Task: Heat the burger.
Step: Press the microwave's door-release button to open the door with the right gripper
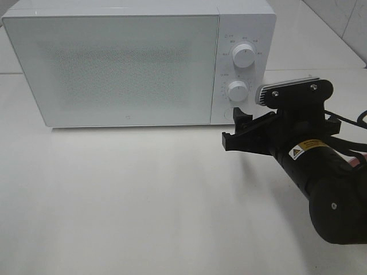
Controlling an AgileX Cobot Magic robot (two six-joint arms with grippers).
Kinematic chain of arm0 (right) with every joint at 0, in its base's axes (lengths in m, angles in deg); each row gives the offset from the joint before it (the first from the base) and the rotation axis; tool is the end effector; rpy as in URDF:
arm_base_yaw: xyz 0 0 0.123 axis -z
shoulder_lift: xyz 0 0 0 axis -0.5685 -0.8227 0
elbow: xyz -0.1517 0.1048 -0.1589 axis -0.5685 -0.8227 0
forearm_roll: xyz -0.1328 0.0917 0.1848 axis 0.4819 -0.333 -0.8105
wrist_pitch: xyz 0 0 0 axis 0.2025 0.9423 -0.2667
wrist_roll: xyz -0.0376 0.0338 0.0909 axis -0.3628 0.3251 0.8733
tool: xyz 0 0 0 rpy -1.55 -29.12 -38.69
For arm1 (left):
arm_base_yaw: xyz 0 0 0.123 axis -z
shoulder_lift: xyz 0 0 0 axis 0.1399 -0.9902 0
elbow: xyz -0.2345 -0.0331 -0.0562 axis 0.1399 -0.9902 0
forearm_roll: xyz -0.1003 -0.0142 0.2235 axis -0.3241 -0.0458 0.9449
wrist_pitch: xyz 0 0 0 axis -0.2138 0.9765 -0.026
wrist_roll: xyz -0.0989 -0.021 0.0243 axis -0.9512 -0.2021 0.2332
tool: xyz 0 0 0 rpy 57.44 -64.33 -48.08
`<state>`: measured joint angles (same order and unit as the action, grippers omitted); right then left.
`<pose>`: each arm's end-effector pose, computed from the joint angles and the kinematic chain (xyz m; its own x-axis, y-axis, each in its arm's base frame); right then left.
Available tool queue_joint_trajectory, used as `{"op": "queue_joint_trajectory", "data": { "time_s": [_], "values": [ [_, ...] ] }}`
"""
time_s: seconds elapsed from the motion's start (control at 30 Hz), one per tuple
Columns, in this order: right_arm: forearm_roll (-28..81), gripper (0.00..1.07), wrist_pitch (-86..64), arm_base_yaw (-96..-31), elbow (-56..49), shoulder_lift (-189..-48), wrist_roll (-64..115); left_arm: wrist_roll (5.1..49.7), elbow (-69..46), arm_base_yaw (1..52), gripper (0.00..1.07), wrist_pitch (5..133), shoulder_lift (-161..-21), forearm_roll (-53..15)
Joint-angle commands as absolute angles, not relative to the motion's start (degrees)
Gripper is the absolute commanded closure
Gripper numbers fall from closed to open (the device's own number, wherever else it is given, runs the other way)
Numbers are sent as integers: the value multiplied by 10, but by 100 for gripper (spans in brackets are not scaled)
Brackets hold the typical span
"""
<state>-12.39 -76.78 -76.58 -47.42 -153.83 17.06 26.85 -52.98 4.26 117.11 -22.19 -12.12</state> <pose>0.2353 0.1283 0.0990 -0.1572 -0.0836 -0.9840 -0.0972 0.9929 -0.0689 0.0435 -0.0090 0.2710 -0.4298 -0.0383 -0.9021 0.0326 0.9978 -0.0579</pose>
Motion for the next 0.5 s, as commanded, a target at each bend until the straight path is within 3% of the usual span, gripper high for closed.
{"op": "queue_joint_trajectory", "data": {
  "time_s": [0.03, 0.5],
  "values": [
    [-122, 32, -814, -767, -470, -1539, 175, 270, -532, 45, 7, 1168, -208, -124],
    [-122, 32, -818, -765, -458, -1550, 196, 270, -532, 45, 7, 1168, -208, -124]
  ]
}}
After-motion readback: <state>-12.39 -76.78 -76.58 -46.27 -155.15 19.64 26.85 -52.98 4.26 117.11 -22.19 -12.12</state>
